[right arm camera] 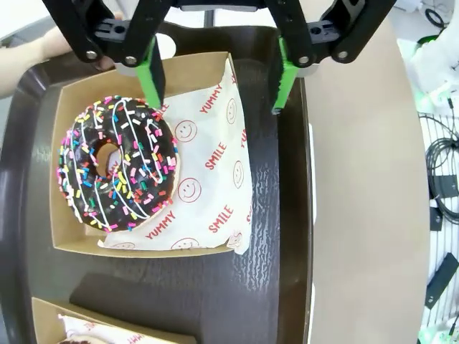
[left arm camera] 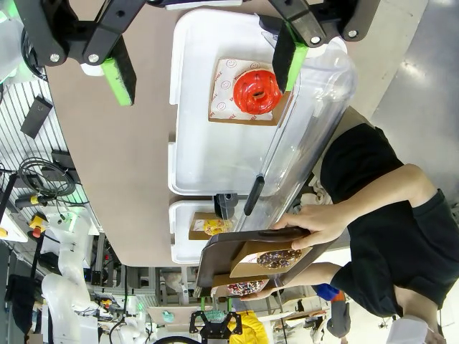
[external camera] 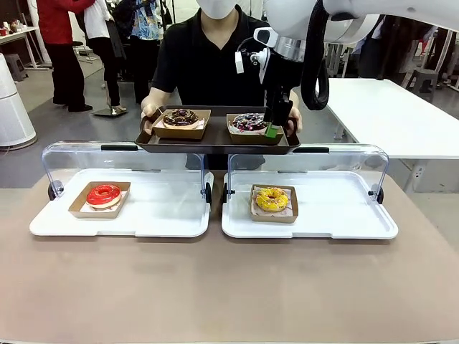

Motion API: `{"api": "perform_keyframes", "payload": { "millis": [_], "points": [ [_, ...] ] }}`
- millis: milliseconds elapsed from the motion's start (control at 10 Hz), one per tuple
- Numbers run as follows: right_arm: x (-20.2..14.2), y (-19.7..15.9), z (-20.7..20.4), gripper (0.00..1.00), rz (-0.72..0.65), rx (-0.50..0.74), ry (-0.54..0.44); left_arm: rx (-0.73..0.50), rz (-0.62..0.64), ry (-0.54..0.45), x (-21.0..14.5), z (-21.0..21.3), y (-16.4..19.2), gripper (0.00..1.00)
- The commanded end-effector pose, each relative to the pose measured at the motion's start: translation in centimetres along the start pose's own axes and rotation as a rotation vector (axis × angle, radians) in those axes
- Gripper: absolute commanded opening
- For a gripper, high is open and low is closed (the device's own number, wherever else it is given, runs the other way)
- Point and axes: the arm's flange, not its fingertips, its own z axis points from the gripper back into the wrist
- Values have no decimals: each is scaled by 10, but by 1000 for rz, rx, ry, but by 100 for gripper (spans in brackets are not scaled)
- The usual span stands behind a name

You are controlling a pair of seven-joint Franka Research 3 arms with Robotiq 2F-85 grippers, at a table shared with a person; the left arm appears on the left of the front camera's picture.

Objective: Provide the desired donut to the person.
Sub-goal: Place the picked Paper togo box onto the Handle tray extended by the person.

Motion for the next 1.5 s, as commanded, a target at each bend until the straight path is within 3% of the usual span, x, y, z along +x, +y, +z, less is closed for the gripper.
{"api": "perform_keyframes", "payload": {
  "millis": [0,300,600,800,1100,1400],
  "points": [
    [-3,-2,1,100,3,-4,-13,10,8,4,2,1,0,100],
    [-3,0,3,100,7,8,-10,10,8,4,2,1,0,100],
    [-7,35,31,100,5,35,165,10,8,4,2,1,0,100],
    [-61,85,79,100,7,22,225,10,8,4,2,1,0,100],
    [-151,123,102,100,-72,-13,275,10,8,4,2,1,0,100],
    [-237,123,109,100,-156,-53,129,10,8,4,2,1,0,100]
  ]
}}
